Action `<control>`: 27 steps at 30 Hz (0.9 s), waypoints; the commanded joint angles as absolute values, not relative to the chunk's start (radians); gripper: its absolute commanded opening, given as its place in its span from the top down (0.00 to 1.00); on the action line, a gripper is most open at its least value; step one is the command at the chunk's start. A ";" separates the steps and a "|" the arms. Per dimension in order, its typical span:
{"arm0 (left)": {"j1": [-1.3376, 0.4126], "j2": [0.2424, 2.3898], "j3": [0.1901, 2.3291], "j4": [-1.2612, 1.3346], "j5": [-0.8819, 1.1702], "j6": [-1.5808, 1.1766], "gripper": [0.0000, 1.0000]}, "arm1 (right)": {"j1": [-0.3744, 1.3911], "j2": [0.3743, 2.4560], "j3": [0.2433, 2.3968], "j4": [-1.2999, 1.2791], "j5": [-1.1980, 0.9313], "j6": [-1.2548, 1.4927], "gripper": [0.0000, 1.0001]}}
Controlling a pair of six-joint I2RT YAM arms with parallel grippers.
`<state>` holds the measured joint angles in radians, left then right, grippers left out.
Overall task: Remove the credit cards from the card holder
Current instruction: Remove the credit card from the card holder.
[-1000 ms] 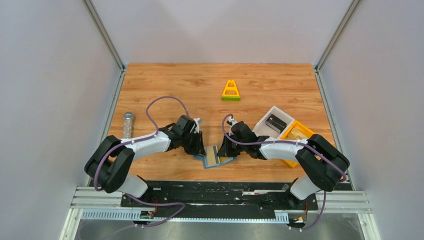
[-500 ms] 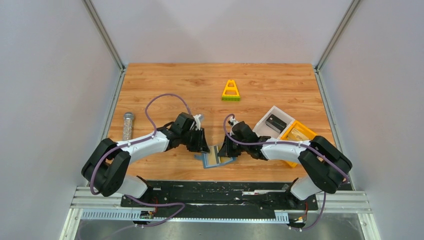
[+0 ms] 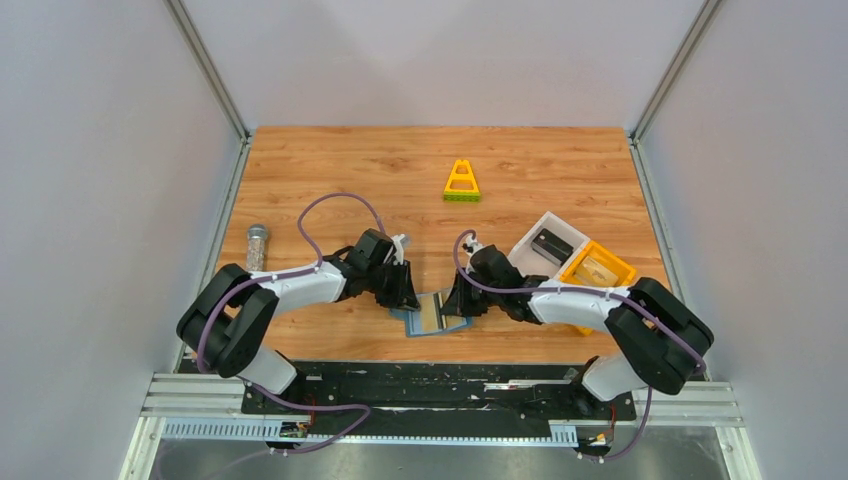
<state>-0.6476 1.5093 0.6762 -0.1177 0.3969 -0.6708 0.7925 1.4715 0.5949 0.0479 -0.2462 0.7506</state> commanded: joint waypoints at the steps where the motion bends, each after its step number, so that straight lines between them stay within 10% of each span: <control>1: -0.649 1.514 0.667 -0.132 0.335 -0.643 0.73 | 0.782 1.425 0.576 0.037 -0.241 0.747 1.00; 27: -0.649 1.367 0.758 -0.280 0.347 -0.634 0.65 | 0.764 1.183 0.558 -0.212 -0.101 0.731 1.00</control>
<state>-0.6483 1.4109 0.7078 -0.2489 0.3531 -0.6628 0.7689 1.2392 0.5503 -0.1829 -0.1303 0.7490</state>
